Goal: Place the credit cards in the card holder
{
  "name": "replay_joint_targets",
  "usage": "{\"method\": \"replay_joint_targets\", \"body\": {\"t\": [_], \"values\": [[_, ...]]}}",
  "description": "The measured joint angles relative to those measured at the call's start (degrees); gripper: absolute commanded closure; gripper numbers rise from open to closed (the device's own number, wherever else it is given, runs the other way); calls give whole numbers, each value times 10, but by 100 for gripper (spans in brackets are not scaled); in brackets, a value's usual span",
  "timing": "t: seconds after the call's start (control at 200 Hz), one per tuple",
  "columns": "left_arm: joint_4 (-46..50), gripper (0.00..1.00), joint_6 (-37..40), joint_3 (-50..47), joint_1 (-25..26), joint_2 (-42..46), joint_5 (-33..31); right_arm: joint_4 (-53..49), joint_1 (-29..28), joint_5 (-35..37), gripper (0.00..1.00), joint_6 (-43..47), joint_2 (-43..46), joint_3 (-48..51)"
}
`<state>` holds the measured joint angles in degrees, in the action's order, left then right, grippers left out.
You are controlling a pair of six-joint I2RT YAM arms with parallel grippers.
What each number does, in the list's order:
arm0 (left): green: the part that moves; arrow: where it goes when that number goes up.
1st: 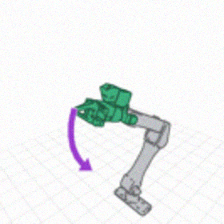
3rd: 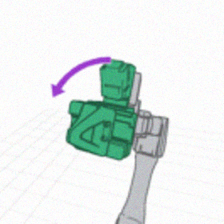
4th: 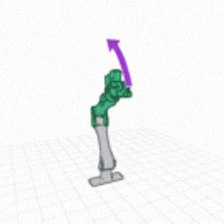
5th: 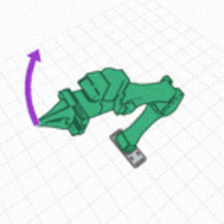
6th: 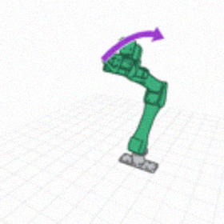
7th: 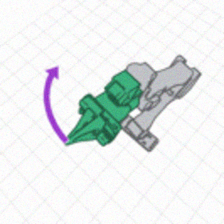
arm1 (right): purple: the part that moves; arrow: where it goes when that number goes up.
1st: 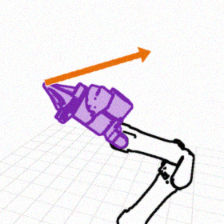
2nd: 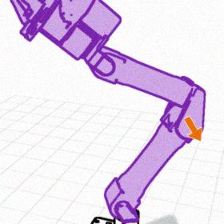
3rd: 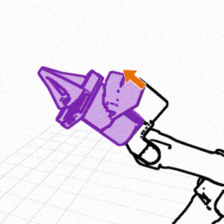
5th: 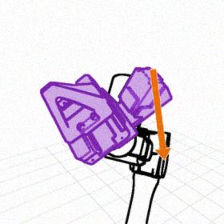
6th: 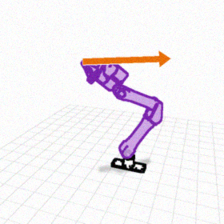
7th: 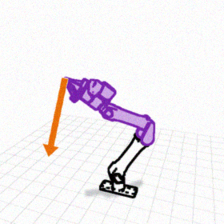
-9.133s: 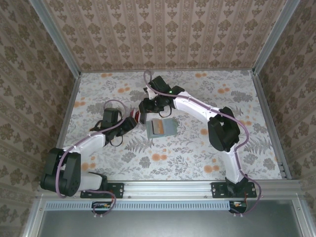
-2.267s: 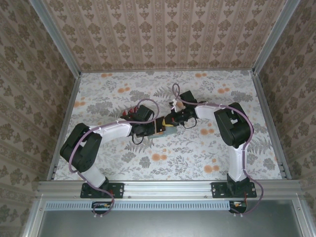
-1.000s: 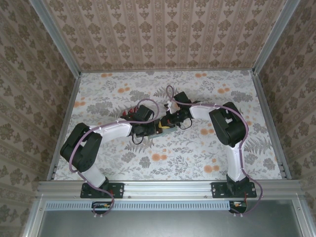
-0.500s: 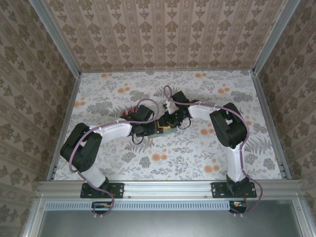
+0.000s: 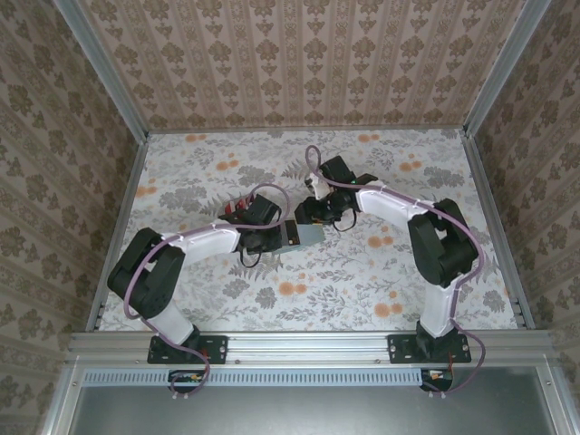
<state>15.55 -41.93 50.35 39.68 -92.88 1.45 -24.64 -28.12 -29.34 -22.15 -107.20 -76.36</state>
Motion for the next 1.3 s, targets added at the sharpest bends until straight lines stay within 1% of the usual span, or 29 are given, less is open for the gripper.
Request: {"method": "replay_joint_targets", "body": {"t": [0.095,0.26,0.38,0.425,0.515,0.625,0.82,1.085,1.3], "values": [[7,91,6,0,0,10,0,0,0,31,53,7,34,17],[11,80,17,0,0,42,0,0,5,92,52,20,78,48],[7,72,21,-4,0,76,-3,-1,10,137,51,38,86,57],[4,71,21,-11,0,92,-4,-3,12,151,51,44,86,59],[-6,66,21,-35,0,123,-5,-10,14,179,50,56,86,60],[-19,63,21,-74,0,159,-8,-15,15,200,49,70,86,60],[-26,61,21,-110,-3,188,-13,-24,15,212,48,86,75,53],[-46,61,20,-122,-4,188,-10,-26,2,212,48,89,-14,10],[-53,61,16,-136,-4,188,-3,-28,-8,212,48,96,-43,-14]]}}
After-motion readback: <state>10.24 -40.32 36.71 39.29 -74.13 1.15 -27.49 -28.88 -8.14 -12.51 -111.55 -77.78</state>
